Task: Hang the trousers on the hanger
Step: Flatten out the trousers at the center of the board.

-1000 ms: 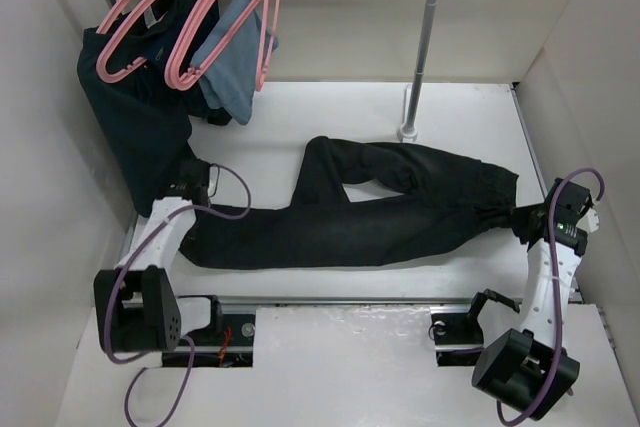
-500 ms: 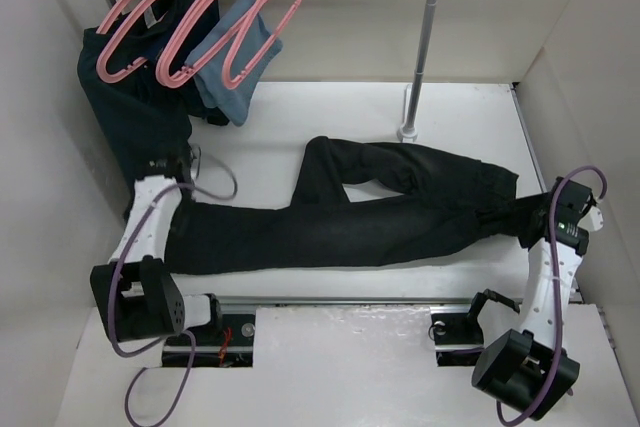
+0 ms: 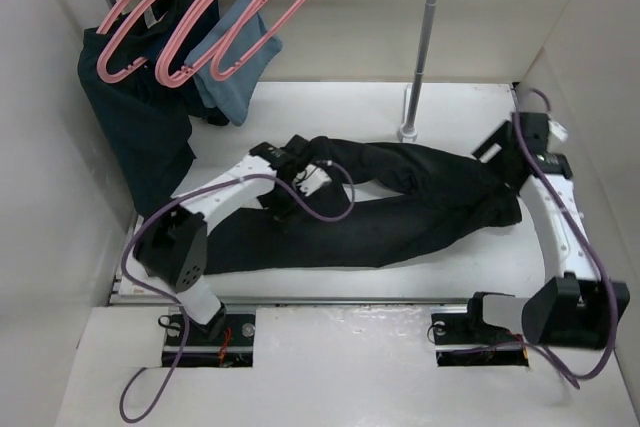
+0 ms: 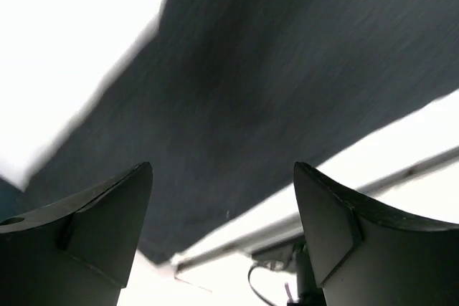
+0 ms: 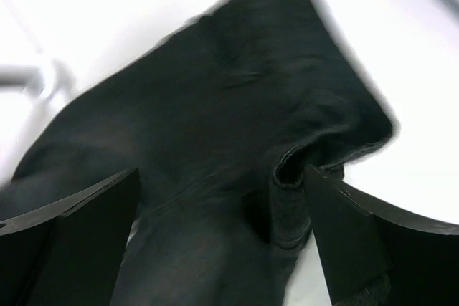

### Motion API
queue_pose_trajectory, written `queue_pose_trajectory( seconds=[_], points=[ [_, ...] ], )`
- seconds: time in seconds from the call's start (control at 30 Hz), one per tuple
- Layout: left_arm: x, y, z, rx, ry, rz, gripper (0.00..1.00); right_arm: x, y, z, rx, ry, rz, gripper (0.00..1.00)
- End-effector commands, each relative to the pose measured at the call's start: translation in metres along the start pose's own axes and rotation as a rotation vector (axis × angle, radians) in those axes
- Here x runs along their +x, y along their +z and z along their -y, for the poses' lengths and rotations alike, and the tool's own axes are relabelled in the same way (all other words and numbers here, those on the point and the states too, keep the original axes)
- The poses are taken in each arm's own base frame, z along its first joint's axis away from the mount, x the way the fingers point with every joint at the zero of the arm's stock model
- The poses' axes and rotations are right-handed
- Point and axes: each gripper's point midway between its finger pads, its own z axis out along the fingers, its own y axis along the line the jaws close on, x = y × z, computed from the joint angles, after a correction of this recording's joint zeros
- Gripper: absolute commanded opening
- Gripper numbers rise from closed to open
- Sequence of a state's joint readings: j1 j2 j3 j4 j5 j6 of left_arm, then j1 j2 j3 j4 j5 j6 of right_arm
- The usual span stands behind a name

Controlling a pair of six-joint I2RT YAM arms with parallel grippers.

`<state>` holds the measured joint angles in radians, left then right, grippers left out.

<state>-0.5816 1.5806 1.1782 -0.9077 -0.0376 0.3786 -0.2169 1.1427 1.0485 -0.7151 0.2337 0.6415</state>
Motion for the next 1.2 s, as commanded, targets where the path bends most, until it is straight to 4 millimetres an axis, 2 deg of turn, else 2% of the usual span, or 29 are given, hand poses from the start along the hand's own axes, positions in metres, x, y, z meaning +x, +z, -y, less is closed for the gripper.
queue_pose_trajectory(
  seconds=[0.0, 0.03, 0.07, 0.1, 0.17, 0.2, 0.23, 0.33, 0.37, 0.4, 0.47, 0.5, 0.53, 0.57, 0.63, 0.67, 0.7, 0.73, 0.77, 0.8, 0.83, 0.87, 0.9, 0.93, 1.0, 1.1, 1.13, 1.17],
  points=[
    [-0.081, -0.027, 0.004, -0.013, -0.041, 0.221, 0.77, -0.013, -0.005, -0.04, 0.062, -0.173, 0.077, 1.0],
    [-0.107, -0.04, 0.001, -0.025, -0.049, 0.289, 0.77, -0.012, -0.003, -0.048, 0.059, -0.178, 0.067, 1.0],
    [-0.127, -0.043, -0.001, -0.032, -0.057, 0.341, 0.77, -0.017, -0.008, -0.062, 0.033, -0.185, 0.074, 1.0],
    [-0.142, -0.033, 0.007, -0.014, -0.047, 0.339, 0.78, -0.016, -0.006, -0.067, 0.039, -0.184, 0.069, 1.0],
    [-0.176, -0.038, 0.01, -0.017, -0.052, 0.41, 0.78, -0.022, -0.012, -0.075, 0.04, -0.184, 0.101, 1.0],
    [-0.185, -0.034, 0.013, -0.015, -0.042, 0.417, 0.78, -0.029, -0.019, -0.084, 0.021, -0.163, 0.125, 1.0],
    [-0.19, -0.018, 0.017, -0.014, -0.043, 0.391, 0.78, -0.033, -0.021, -0.084, 0.027, -0.147, 0.136, 1.0],
    [-0.202, 0.005, 0.031, 0.006, -0.026, 0.382, 0.8, -0.048, -0.033, -0.079, 0.045, -0.12, 0.194, 1.0],
    [-0.204, 0.01, 0.034, 0.02, -0.035, 0.38, 0.8, -0.05, -0.029, -0.072, 0.067, -0.111, 0.193, 1.0],
    [-0.206, 0.014, 0.036, 0.029, -0.033, 0.383, 0.8, -0.054, -0.023, -0.057, 0.072, -0.057, 0.162, 1.0],
    [-0.204, 0.029, 0.037, 0.033, -0.032, 0.356, 0.8, -0.037, 0.001, -0.037, 0.051, 0.004, 0.097, 1.0],
    [-0.203, 0.033, 0.038, 0.034, -0.031, 0.347, 0.8, -0.02, 0.013, -0.037, 0.0, 0.024, 0.024, 1.0],
    [-0.204, 0.037, 0.039, 0.037, -0.042, 0.345, 0.8, -0.002, 0.034, -0.014, 0.031, 0.061, -0.028, 1.0],
    [-0.203, 0.045, 0.038, 0.03, -0.042, 0.326, 0.8, -0.004, 0.048, -0.021, -0.013, 0.084, -0.02, 1.0],
    [-0.211, 0.044, 0.037, 0.03, -0.057, 0.342, 0.83, 0.008, 0.069, -0.027, -0.041, 0.089, -0.074, 1.0],
    [-0.209, 0.048, 0.037, 0.024, -0.068, 0.332, 0.84, -0.004, 0.073, -0.037, -0.046, 0.081, -0.068, 1.0],
    [-0.211, 0.052, 0.037, 0.025, -0.068, 0.326, 0.84, 0.009, 0.099, -0.033, 0.012, 0.054, -0.14, 1.0],
    [-0.21, 0.053, 0.033, -0.001, -0.072, 0.322, 0.84, 0.005, 0.11, -0.032, 0.057, 0.046, -0.146, 1.0],
    [-0.208, 0.059, 0.031, -0.013, -0.073, 0.307, 0.82, -0.019, 0.115, -0.047, 0.053, 0.035, -0.115, 1.0],
    [-0.201, 0.064, 0.029, -0.028, -0.074, 0.285, 0.78, 0.0, 0.139, -0.038, 0.116, -0.011, -0.199, 1.0],
    [-0.196, 0.068, 0.028, -0.042, -0.075, 0.268, 0.73, -0.002, 0.148, -0.037, 0.137, -0.009, -0.216, 1.0],
    [-0.187, 0.071, 0.024, -0.07, -0.077, 0.247, 0.57, -0.006, 0.157, -0.035, 0.154, -0.016, -0.23, 1.0],
    [-0.182, 0.074, 0.017, -0.081, -0.09, 0.234, 0.49, -0.016, 0.163, -0.046, 0.137, -0.011, -0.224, 1.0],
    [-0.182, 0.07, 0.009, -0.086, -0.109, 0.242, 0.41, -0.005, 0.177, -0.041, 0.164, -0.031, -0.262, 1.0],
    [-0.177, 0.071, 0.0, -0.081, -0.131, 0.229, 0.22, -0.001, 0.187, -0.038, 0.175, -0.026, -0.286, 1.0],
    [-0.18, 0.061, -0.006, -0.086, -0.132, 0.24, 0.09, 0.002, 0.196, -0.03, 0.212, -0.045, -0.286, 1.0],
    [-0.181, 0.058, -0.007, -0.086, -0.132, 0.241, 0.01, 0.01, 0.203, -0.025, 0.225, -0.065, -0.308, 0.99],
    [-0.184, 0.055, -0.004, -0.069, -0.13, 0.247, 0.0, 0.014, 0.205, -0.023, 0.228, -0.085, -0.319, 0.93]
  ],
)
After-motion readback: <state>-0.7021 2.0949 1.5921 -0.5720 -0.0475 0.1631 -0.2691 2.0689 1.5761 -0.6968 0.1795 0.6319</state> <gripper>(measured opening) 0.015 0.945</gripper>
